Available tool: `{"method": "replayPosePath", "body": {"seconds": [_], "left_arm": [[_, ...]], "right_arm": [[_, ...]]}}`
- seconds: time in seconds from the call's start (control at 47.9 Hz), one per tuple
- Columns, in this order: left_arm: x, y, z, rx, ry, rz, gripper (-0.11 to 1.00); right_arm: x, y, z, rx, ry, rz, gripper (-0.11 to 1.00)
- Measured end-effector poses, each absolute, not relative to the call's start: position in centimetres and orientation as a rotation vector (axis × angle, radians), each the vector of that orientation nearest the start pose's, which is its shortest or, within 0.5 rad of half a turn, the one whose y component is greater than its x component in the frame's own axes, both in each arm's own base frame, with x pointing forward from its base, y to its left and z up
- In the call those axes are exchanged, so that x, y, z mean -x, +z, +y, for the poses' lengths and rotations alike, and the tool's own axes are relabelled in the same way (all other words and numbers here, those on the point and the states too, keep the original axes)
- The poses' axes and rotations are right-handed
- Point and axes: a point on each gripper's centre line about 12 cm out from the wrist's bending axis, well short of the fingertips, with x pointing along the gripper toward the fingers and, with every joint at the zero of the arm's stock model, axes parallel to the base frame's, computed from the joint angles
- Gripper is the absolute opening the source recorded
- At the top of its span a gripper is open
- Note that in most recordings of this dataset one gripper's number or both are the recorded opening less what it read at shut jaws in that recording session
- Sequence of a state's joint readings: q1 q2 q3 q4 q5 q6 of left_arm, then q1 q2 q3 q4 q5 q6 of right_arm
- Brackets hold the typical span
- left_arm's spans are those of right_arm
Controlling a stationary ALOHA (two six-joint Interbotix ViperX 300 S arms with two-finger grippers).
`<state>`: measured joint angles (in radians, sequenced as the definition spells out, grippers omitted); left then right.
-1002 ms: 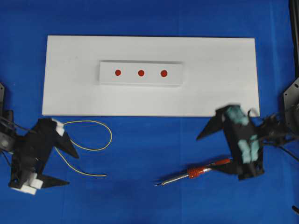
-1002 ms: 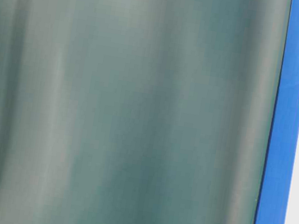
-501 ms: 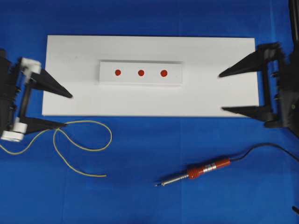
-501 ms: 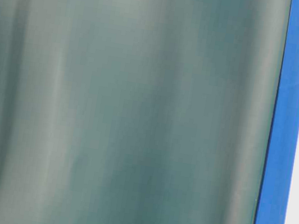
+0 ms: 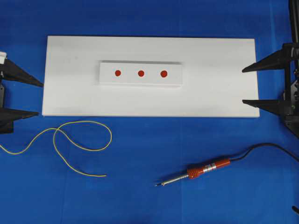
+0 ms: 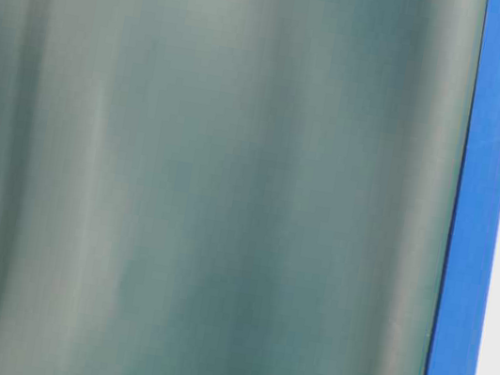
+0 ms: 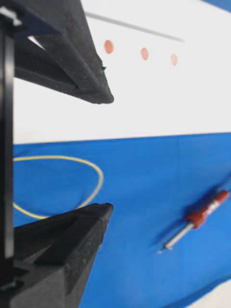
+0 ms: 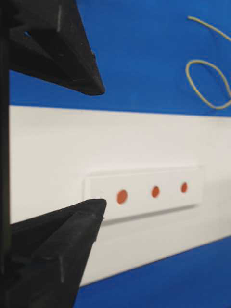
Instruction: Touch the tip of the soldering iron to the tip of the solder at the mark.
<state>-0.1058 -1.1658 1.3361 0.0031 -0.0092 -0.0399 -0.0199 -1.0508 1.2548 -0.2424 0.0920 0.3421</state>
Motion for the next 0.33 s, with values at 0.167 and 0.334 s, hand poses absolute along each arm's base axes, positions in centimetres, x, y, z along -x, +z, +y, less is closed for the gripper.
{"method": "replayPosePath", "body": {"seconds": [0.167, 0.334], "left_arm": [[-15.1, 21.0, -1.6, 0.025, -0.102, 0.189, 0.79], [-14.9, 20.2, -1.6, 0.024, -0.1, 0.206, 0.79]], "right_arm": [[-17.4, 21.6, -0.4, -0.114, -0.037, 0.282, 0.85], [-17.7, 20.6, -0.2, -0.119, -0.027, 0.296, 0.85]]}}
